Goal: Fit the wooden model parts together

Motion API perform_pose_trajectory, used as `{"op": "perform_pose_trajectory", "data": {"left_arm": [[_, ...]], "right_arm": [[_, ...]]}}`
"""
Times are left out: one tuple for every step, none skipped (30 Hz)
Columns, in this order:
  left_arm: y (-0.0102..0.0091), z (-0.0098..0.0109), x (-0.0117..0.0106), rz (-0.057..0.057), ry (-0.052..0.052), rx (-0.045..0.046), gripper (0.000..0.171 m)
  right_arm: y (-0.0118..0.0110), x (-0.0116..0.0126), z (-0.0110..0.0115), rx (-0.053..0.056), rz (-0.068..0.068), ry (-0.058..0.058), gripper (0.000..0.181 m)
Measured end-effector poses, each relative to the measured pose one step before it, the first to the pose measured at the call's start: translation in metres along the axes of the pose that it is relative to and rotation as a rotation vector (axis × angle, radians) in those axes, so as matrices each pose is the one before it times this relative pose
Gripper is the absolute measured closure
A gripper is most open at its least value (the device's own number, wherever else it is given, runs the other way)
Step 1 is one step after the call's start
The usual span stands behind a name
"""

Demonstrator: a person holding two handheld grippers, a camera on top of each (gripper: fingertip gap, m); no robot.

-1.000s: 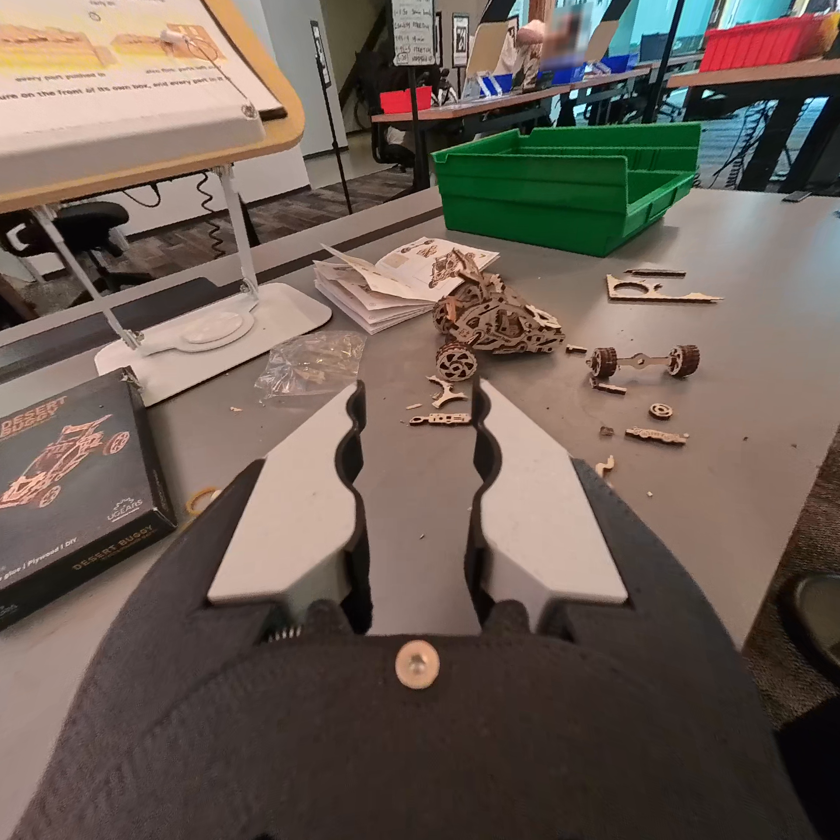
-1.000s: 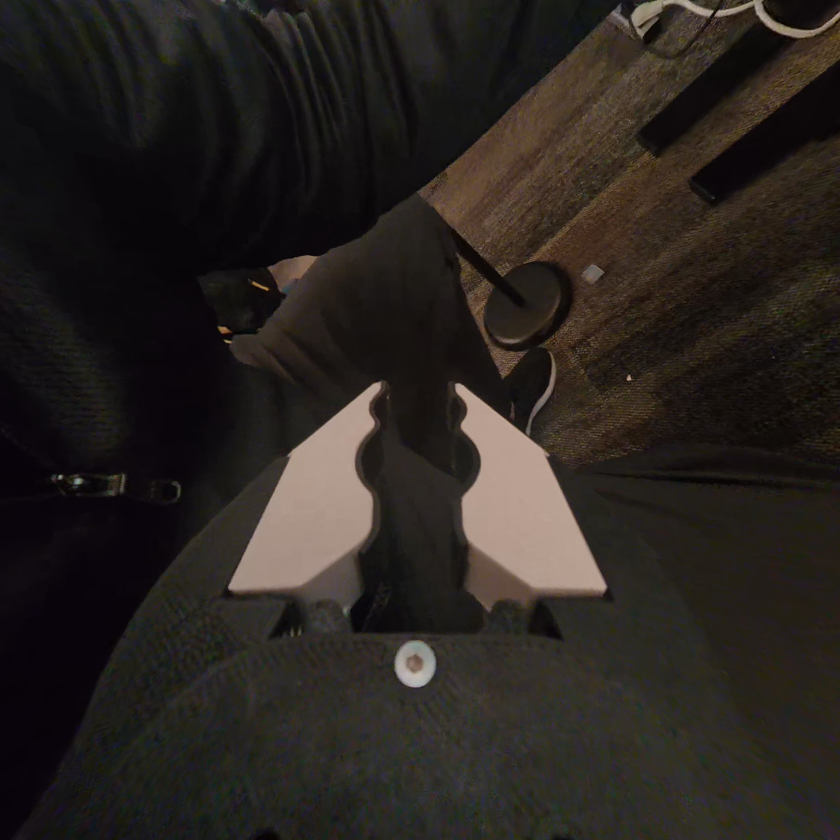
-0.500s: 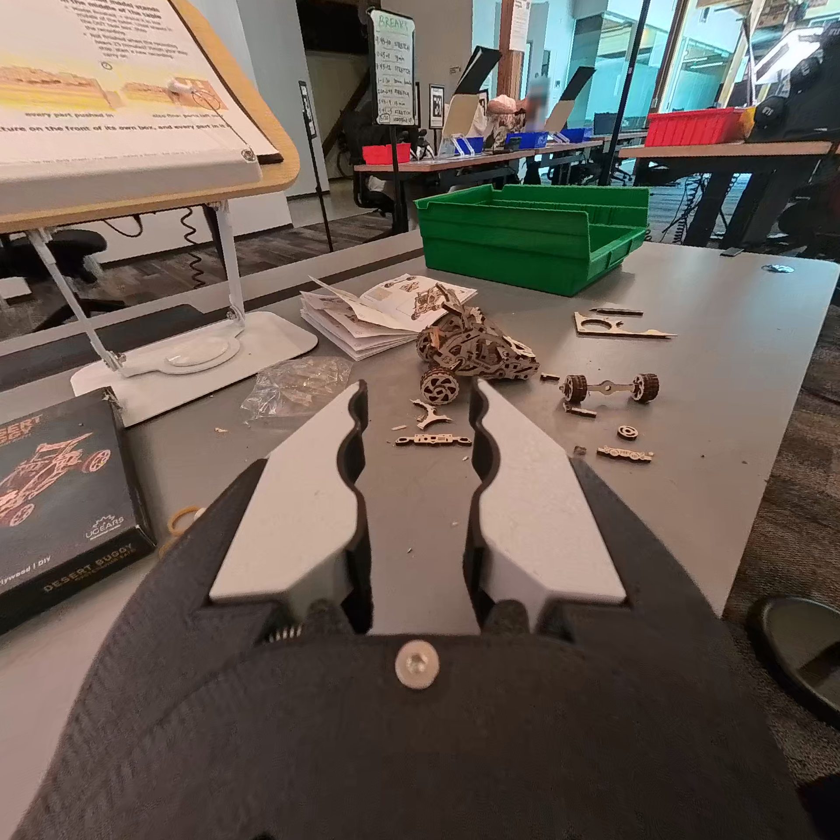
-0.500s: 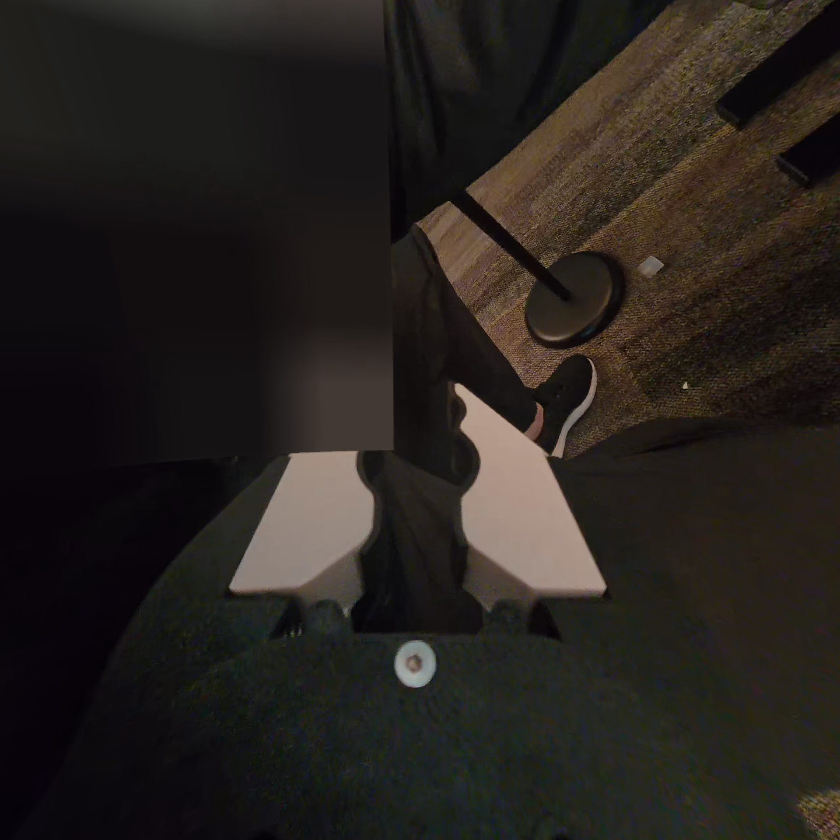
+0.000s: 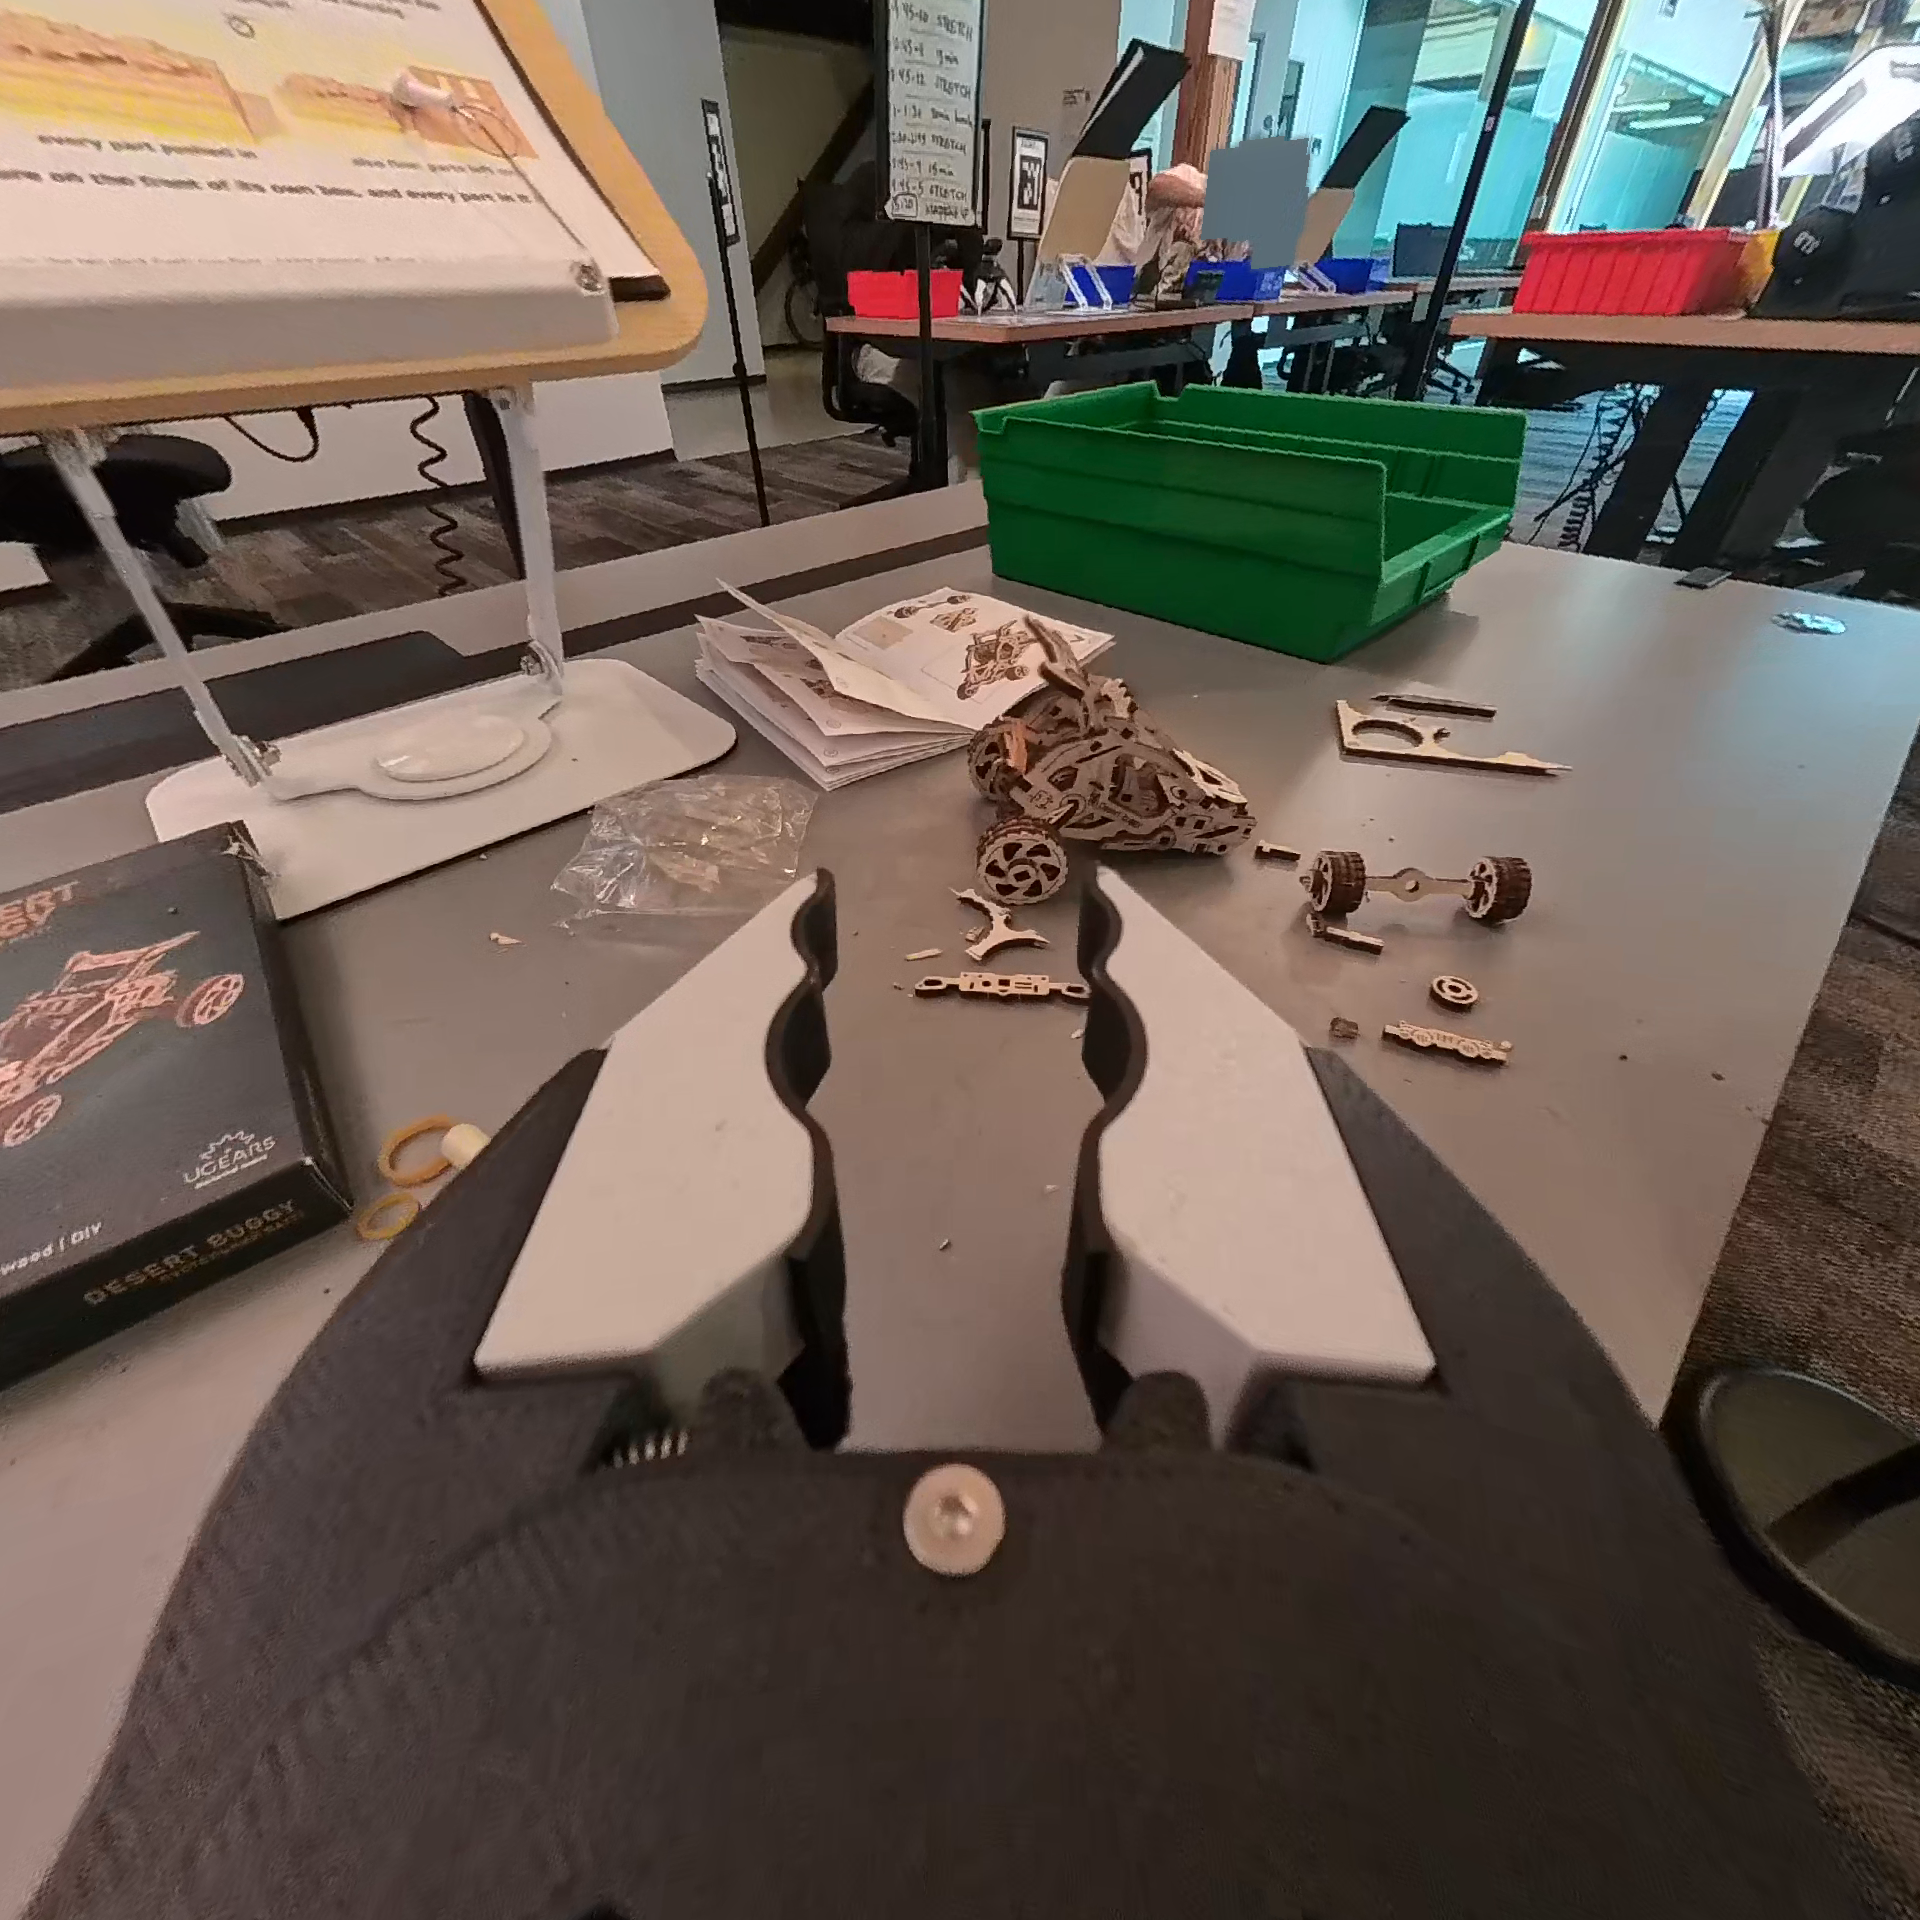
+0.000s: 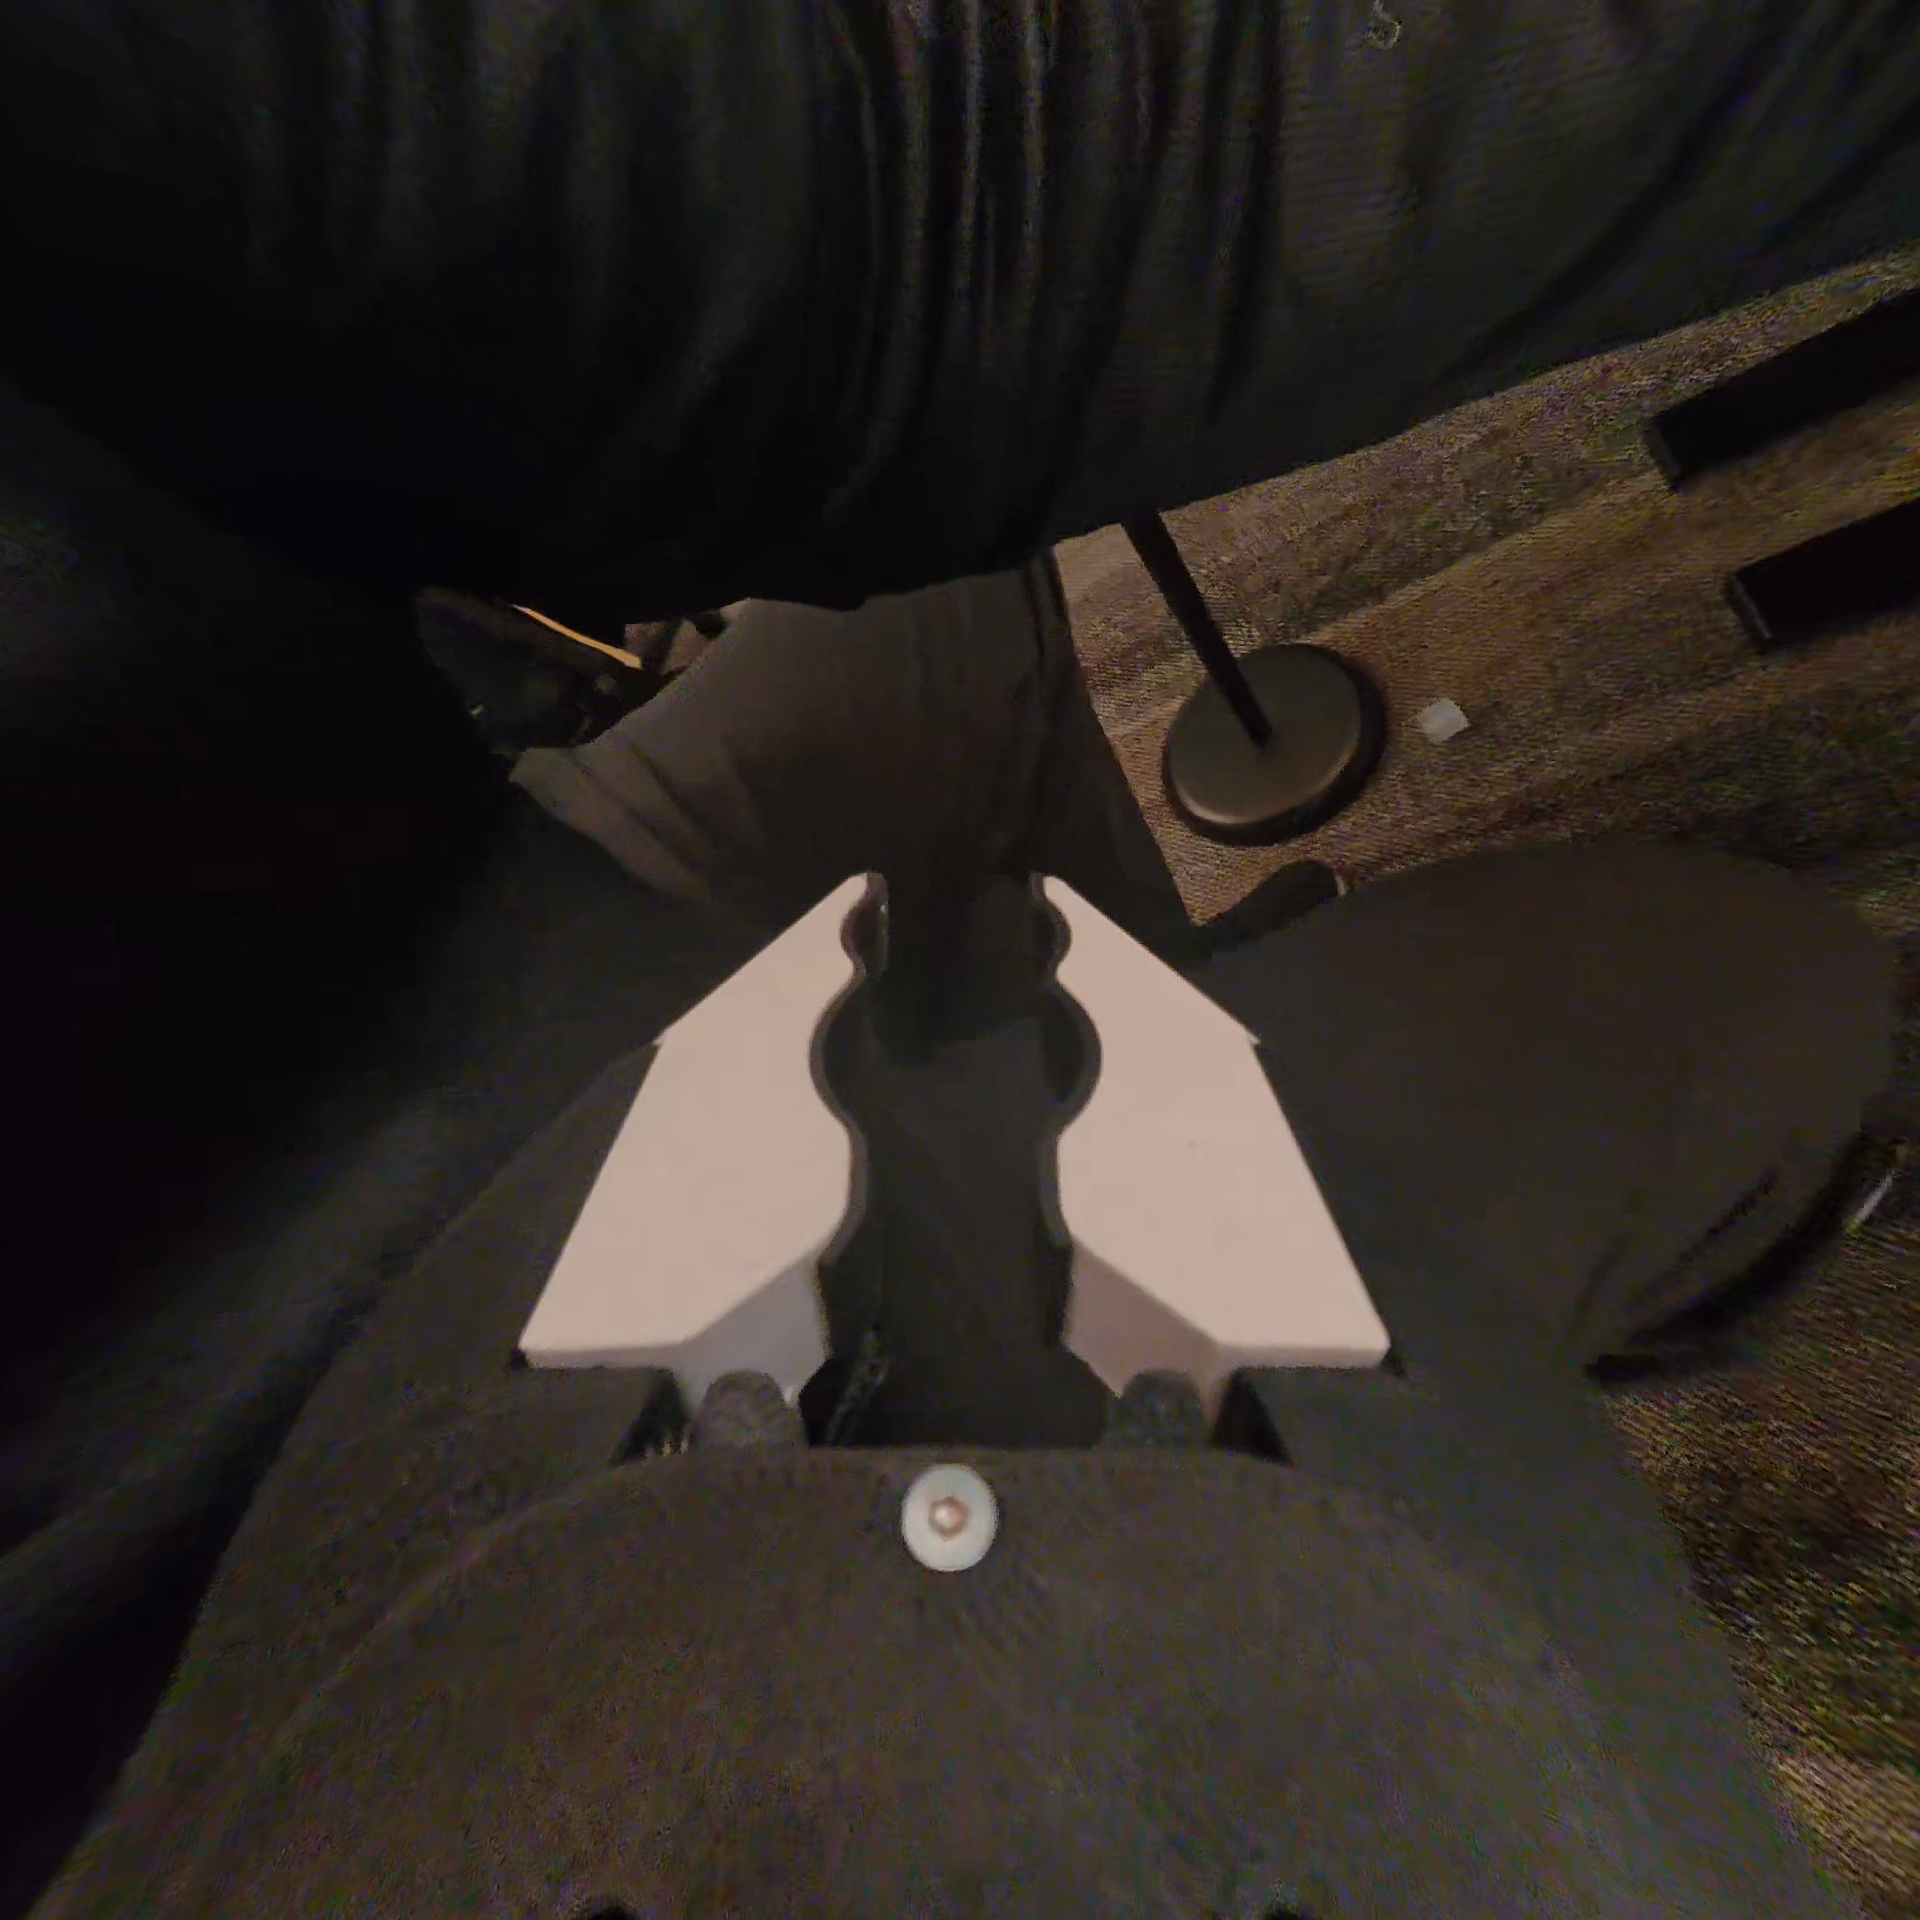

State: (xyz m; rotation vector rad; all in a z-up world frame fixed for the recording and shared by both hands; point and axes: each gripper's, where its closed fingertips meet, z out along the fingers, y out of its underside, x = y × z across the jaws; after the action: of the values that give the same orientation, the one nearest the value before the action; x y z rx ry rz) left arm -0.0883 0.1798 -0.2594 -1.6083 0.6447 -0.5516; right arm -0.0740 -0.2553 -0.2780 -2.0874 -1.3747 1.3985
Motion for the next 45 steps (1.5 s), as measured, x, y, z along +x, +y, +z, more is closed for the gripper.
{"op": "perform_pose_trajectory", "data": {"left_arm": [[-0.00075,-0.00076,-0.00163,-0.0087,-0.0066,0.00661,0.128],[-0.00036,-0.00057,-0.00124,-0.0062,-0.0047,0.00332,0.128],[0.00005,0.00001,-0.00068,-0.0052,-0.0014,-0.00043,0.128],[0.00047,0.00032,-0.00048,-0.0049,0.0,-0.00393,0.128],[0.00058,0.00033,-0.00043,-0.0057,0.0004,-0.00486,0.127],[0.00062,0.0001,0.00042,-0.0066,0.0046,-0.005,0.127],[0.00055,-0.00021,0.00113,-0.0091,0.0086,-0.00342,0.126],[0.00018,-0.00088,0.00119,-0.0087,0.007,0.00014,0.126],[-0.00009,-0.00114,0.00165,-0.005,0.0075,0.00196,0.126],[-0.00035,-0.00153,0.00188,-0.0062,0.0087,0.00435,0.125],[-0.00072,-0.00124,0.00069,-0.0081,0.0057,0.0072,0.125],[-0.0006,-0.0007,-0.00087,-0.0126,0.0023,0.00482,0.125],[-0.00021,-0.00035,-0.00174,-0.0165,-0.0014,0.00248,0.125],[-0.00043,-0.0001,-0.00168,-0.0134,-0.0019,0.00312,0.125],[0.00028,0.00016,-0.00055,-0.0084,0.003,-0.0021,0.125],[0.00031,0.00008,0.00007,-0.0021,0.002,-0.00197,0.125],[-0.00021,0.00002,0.00013,0.0039,-0.0027,0.00153,0.125],[0.00067,0.00055,0.00036,0.0031,0.0005,-0.00513,0.125],[0.00153,0.0013,-0.0004,-0.0079,0.0036,-0.01271,0.125],[0.00117,0.00091,-0.00119,-0.015,0.0028,-0.00864,0.124],[0.00051,0.00062,-0.00144,-0.0157,0.0016,-0.00456,0.124],[0.00054,0.00026,-0.00135,-0.015,0.0018,-0.00384,0.123],[-0.00022,-0.00016,-0.00076,-0.012,0.0035,0.0022,0.121],[-0.00063,-0.00043,-0.00055,-0.0089,0.0024,0.00475,0.121],[0.00039,0.00038,-0.00019,-0.0059,0.004,-0.00285,0.12],[0.00093,0.00078,0.00013,-0.0018,0.0026,-0.00783,0.12],[0.00077,0.00046,0.00054,0.0029,0.0014,-0.00563,0.119],[-0.00078,-0.00044,0.00124,0.008,0.001,0.00673,0.119],[-0.00135,-0.00067,0.00181,0.0083,0.0042,0.0115,0.119],[0.00015,0.00022,0.00018,0.0043,-0.0026,-0.00096,0.119],[0.00121,0.00078,-0.00049,0.001,-0.0045,-0.00987,0.12],[0.00123,0.00089,0.00022,-0.0011,0.0033,-0.00943,0.12],[-0.0002,-0.00027,-0.00008,-0.0055,0.0033,0.00136,0.12],[-0.00151,-0.00124,-0.00032,-0.0076,0.001,0.01253,0.12],[-0.00126,-0.0013,0.00112,-0.0076,0.0094,0.01155,0.12],[-0.00008,-0.00037,0.00129,-0.0052,0.0103,0.00171,0.12],[0.00082,0.00038,0.00151,-0.0027,0.0113,-0.00555,0.12],[0.00058,0.00058,0.00006,-0.0016,0.0014,-0.00469,0.12],[0.00084,0.00084,-0.00044,0.0004,-0.0041,-0.0071,0.121],[0.00137,0.00097,0.00101,0.0058,0.0024,-0.01072,0.122],[0.00105,0.00082,0.00191,0.0026,0.0095,-0.00712,0.122],[0.00024,0.00013,0.00122,0.0019,0.0048,-0.00087,0.122],[-0.0001,0.0,0.00027,0.0006,0.0017,0.0009,0.123],[-0.00018,-0.00019,-0.00042,-0.0067,0.0023,0.00128,0.123],[-0.00018,-0.00022,-0.00095,-0.0103,0.0004,0.002,0.123]], "right_arm": [[0.00008,-0.00098,0.00048,-0.006,-0.0083,0.0084,0.156],[-0.001,-0.00054,-0.00012,-0.0001,-0.0155,0.0154,0.156],[-0.00135,-0.00056,-0.00017,0.0019,-0.0188,0.0138,0.156],[-0.00065,-0.00058,0.00009,-0.0012,-0.0128,0.0065,0.156],[0.00027,0.00105,0.00004,-0.0035,-0.0044,0.0081,0.156],[0.00185,0.00236,-0.00034,-0.0066,0.0016,0.0106,0.156],[0.00326,0.00469,-0.00069,-0.0052,0.0173,0.0143,0.156],[0.00336,0.00487,-0.00065,0.0022,0.044,-0.0023,0.156],[0.0018,0.00101,-0.0003,0.0194,0.0757,-0.0377,0.157],[0.00154,-0.0021,0.00033,0.0239,0.0646,-0.0542,0.161],[0.00311,0.00139,0.00124,0.0056,0.0455,-0.0296,0.16],[0.00167,0.00225,0.00069,-0.0046,0.0345,-0.0265,0.16],[-0.00317,0.00504,-0.00194,0.0119,0.0193,-0.0057,0.159],[-0.00739,0.00841,-0.00464,0.0279,0.0028,0.023,0.159],[-0.00954,0.00693,-0.00524,0.0348,-0.0043,0.0201,0.16],[-0.00961,0.00405,-0.00458,0.0293,-0.0053,0.0094,0.159],[-0.00881,0.00274,-0.00343,0.0158,-0.0212,0.0128,0.16],[-0.00876,0.00344,-0.00271,0.0072,-0.0377,0.0257,0.16],[-0.01012,0.00356,-0.00273,0.0072,-0.0472,0.0274,0.161],[-0.01053,0.00582,-0.00319,0.0081,-0.0545,0.0387,0.161],[-0.01019,0.01028,-0.00386,0.0073,-0.0564,0.0571,0.162],[-0.00872,0.01352,-0.00363,0.0065,-0.0526,0.0645,0.163],[-0.00791,0.01262,-0.00246,0.0047,-0.0305,0.0417,0.165],[-0.00895,0.01081,-0.0019,0.0111,-0.0078,0.0155,0.165],[-0.00736,0.01584,-0.00146,0.0186,-0.0189,0.0492,0.167],[-0.00192,0.01468,0.00061,-0.0067,-0.0151,0.0457,0.166],[0.00083,0.00746,0.00153,-0.0174,0.0143,0.0025,0.166],[0.00133,0.00492,-0.00048,-0.0001,0.0203,0.0017,0.165],[0.00324,0.00396,-0.00293,-0.0002,0.0128,0.0169,0.164],[0.00208,-0.00024,-0.00488,0.0092,0.023,0.004,0.164],[-0.0015,-0.00362,-0.0063,0.0324,0.0301,-0.0104,0.165],[-0.00078,-0.00108,-0.00571,0.0296,0.0081,0.0116,0.165],[0.00367,0.00211,-0.00419,-0.0002,-0.0045,0.028,0.165],[0.00573,0.00191,-0.00299,-0.0017,0.0141,0.0154,0.165],[0.00515,-0.00006,-0.00256,0.013,0.0454,-0.0093,0.165],[0.00393,-0.00175,-0.00273,0.0244,0.0602,-0.0249,0.165],[0.00308,0.00018,-0.0027,0.0227,0.0462,-0.015,0.165],[0.00244,0.00436,-0.00176,0.0087,0.0203,0.0061,0.165],[0.00065,0.00603,-0.00057,0.0055,0.0201,0.0058,0.165],[-0.00203,0.00394,-0.00015,0.0179,0.0399,-0.0135,0.164],[-0.00416,0.00246,-0.00012,0.0349,0.0503,-0.0252,0.165],[-0.00288,0.00362,0.00061,0.0231,0.0313,-0.0152,0.166],[-0.00268,0.00399,0.00138,0.0109,0.0187,-0.0103,0.165],[-0.00591,0.00151,0.0016,0.0246,0.0185,-0.0248,0.165],[-0.00673,0.00203,0.00186,0.0208,0.0134,-0.0186,0.166]]}}
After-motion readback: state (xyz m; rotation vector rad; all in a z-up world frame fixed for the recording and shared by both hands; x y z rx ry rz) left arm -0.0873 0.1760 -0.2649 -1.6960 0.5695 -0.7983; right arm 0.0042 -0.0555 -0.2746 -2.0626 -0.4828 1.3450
